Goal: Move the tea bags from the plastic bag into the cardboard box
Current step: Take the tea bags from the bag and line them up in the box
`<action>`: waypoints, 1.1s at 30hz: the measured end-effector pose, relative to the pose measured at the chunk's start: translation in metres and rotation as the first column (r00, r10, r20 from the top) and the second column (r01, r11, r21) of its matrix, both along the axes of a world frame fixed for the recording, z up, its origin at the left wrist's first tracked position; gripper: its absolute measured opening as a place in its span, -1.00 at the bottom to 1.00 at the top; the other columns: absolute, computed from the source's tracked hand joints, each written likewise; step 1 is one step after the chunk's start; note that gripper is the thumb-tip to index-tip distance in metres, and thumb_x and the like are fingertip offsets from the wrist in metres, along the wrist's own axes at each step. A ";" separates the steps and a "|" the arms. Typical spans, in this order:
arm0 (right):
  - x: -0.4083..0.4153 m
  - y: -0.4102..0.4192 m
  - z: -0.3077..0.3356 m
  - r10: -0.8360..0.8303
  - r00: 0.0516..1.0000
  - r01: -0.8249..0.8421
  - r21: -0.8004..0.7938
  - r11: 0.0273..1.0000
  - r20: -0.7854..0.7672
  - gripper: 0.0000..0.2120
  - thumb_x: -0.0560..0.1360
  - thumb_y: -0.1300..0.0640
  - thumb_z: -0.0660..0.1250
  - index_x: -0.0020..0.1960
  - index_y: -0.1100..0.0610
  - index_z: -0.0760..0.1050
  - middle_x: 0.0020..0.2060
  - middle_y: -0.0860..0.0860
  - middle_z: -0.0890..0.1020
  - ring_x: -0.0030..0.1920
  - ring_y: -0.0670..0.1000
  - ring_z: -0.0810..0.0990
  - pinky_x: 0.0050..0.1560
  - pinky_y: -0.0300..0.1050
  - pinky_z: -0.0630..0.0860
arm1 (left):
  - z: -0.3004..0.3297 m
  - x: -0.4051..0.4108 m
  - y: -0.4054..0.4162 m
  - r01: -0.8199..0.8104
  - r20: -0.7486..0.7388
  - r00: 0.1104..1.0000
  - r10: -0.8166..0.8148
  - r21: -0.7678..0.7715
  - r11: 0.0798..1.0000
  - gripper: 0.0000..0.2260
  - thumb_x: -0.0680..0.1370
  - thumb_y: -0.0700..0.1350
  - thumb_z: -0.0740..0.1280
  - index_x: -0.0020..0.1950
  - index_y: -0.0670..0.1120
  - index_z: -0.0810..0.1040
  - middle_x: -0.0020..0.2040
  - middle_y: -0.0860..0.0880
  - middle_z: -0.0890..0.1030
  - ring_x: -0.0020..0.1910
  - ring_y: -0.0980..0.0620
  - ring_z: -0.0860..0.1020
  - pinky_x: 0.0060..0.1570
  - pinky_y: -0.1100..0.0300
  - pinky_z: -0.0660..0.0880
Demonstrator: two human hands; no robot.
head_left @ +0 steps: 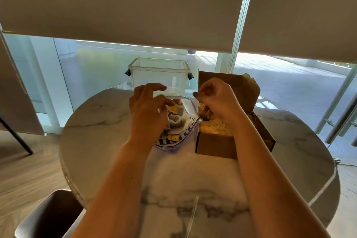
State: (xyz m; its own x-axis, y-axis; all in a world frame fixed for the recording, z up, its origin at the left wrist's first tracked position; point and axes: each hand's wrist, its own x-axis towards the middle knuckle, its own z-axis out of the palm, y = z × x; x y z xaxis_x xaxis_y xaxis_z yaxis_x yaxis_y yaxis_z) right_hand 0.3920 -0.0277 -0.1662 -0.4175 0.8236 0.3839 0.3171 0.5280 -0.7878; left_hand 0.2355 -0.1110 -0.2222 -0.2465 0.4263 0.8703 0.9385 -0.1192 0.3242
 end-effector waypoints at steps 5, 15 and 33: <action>-0.018 -0.039 -0.006 0.370 0.881 -0.326 -0.188 0.926 0.295 -0.87 0.50 0.26 0.33 0.05 0.18 0.54 -0.12 0.12 0.66 -0.20 0.02 0.67 -0.12 -0.16 0.62 | -0.001 -0.005 0.000 0.080 0.152 0.986 -0.075 -0.023 0.997 -0.64 0.38 -0.47 0.19 -0.05 -0.15 0.66 0.01 -0.09 0.59 0.06 0.00 0.50 0.03 0.50 0.32; -0.067 -0.042 -0.049 -0.182 0.437 -0.136 0.265 0.955 0.881 -0.58 0.53 0.25 0.27 0.36 0.27 0.33 0.32 0.29 0.31 0.32 0.25 0.31 0.24 0.04 0.40 | -0.002 -0.004 -0.001 0.075 0.121 0.990 -0.074 -0.003 0.997 -0.64 0.42 -0.48 0.18 -0.01 -0.16 0.65 0.00 -0.08 0.60 0.04 0.03 0.48 0.07 0.55 0.30; -0.033 -0.048 -0.009 -0.097 0.921 -0.081 0.428 0.900 0.377 -0.82 0.55 0.23 0.23 0.13 0.16 0.48 0.00 0.03 0.56 0.00 0.01 0.55 -0.03 -0.21 0.43 | -0.005 -0.003 0.004 0.183 0.143 0.972 -0.185 0.030 0.983 -0.65 0.44 -0.16 0.09 -0.03 -0.13 0.66 0.02 -0.03 0.60 0.10 0.00 0.44 0.09 0.31 0.30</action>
State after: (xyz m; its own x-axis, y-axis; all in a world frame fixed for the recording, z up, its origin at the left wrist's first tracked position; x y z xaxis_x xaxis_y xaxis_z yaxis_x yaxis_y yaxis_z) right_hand 0.3587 -0.0757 -0.1757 -0.5974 0.6188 0.5102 0.5495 0.7792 -0.3016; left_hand 0.2323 -0.1075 -0.2273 -0.2891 0.4621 0.8384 0.8432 -0.2917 0.4516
